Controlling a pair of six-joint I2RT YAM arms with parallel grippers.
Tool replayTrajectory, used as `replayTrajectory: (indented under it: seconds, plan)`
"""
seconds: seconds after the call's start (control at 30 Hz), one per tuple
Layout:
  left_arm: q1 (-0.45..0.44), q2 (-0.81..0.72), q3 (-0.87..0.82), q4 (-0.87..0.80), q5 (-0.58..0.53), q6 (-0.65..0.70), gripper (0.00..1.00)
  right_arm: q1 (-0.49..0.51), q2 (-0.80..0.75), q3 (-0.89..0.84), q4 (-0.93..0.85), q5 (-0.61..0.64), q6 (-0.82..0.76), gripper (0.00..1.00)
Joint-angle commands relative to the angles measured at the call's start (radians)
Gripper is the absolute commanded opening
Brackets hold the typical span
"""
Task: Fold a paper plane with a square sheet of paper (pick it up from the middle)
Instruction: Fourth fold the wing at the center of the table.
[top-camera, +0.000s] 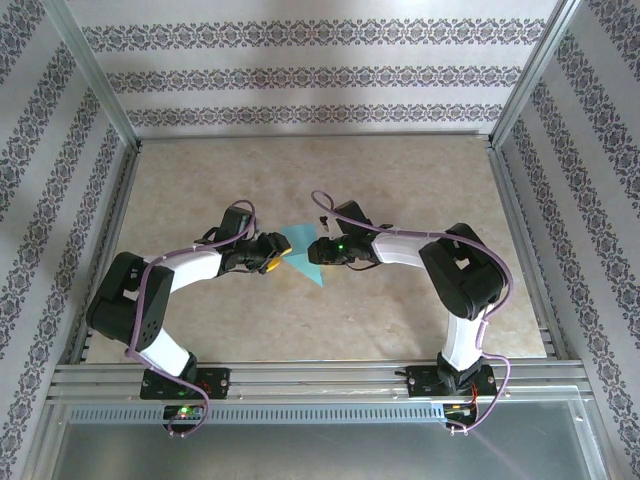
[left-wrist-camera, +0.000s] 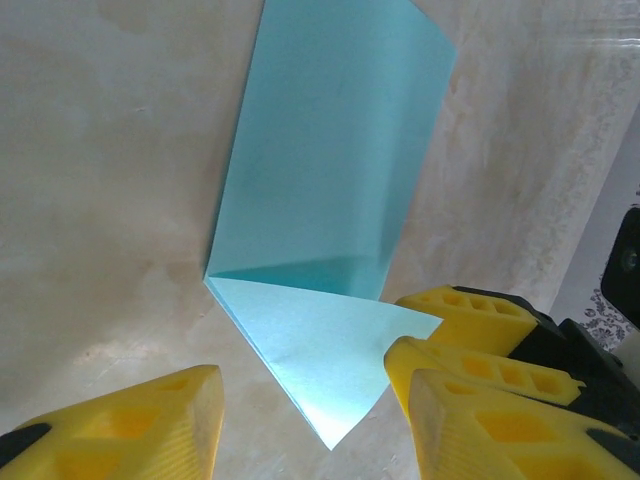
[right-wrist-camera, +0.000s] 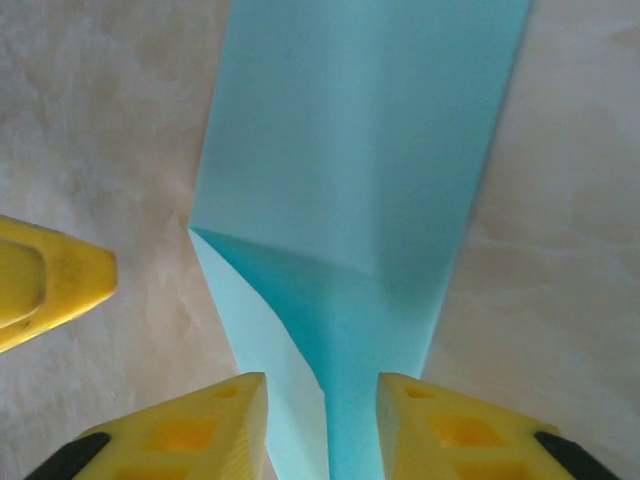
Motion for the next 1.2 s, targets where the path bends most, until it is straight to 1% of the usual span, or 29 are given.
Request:
replayTrajectory:
  seconds: [0.0,0.1,0.2,0.27,0.33,0.43,0.57,0.6,0.77,0.9,0.97,1.07,1.17]
  plan:
    - [0.006,0.010,-0.014,0.049,0.018,0.009,0.53,-0.011,0.016,0.026,0.042,-0.068,-0.047,0.29]
    - [0.006,0.013,-0.017,0.051,0.019,0.016,0.54,-0.020,0.026,0.018,0.067,-0.098,-0.040,0.20]
    - [0.014,0.006,-0.026,0.053,0.047,0.040,0.54,-0.029,0.023,-0.006,0.117,-0.139,-0.031,0.10]
    - [0.026,-0.007,-0.033,0.033,0.075,0.100,0.56,-0.037,0.010,-0.026,0.164,-0.174,-0.015,0.06]
    - [0.031,-0.021,-0.031,-0.014,0.081,0.163,0.58,-0.043,0.000,-0.039,0.199,-0.203,0.000,0.04]
    - [0.031,-0.048,-0.047,-0.010,0.095,0.200,0.63,-0.051,-0.011,-0.046,0.222,-0.238,0.026,0.04]
    - [0.033,-0.071,-0.087,0.134,0.137,0.158,0.75,-0.056,-0.020,-0.049,0.246,-0.274,0.062,0.04]
    - [0.032,-0.068,-0.093,0.162,0.145,0.145,0.77,-0.057,-0.021,-0.051,0.249,-0.281,0.068,0.04]
    - [0.031,-0.006,-0.111,0.330,0.209,0.062,0.81,-0.063,-0.037,-0.066,0.269,-0.307,0.114,0.05]
    - [0.031,0.029,-0.138,0.483,0.237,-0.015,0.85,-0.066,-0.066,-0.080,0.282,-0.323,0.131,0.05]
    - [0.032,0.033,-0.150,0.505,0.233,-0.025,0.87,-0.068,-0.078,-0.085,0.285,-0.331,0.139,0.05]
    - [0.031,0.024,-0.155,0.474,0.217,-0.006,0.93,-0.068,-0.084,-0.086,0.291,-0.343,0.150,0.05]
    - [0.032,0.013,-0.158,0.463,0.209,0.009,0.95,-0.069,-0.084,-0.086,0.298,-0.354,0.162,0.05]
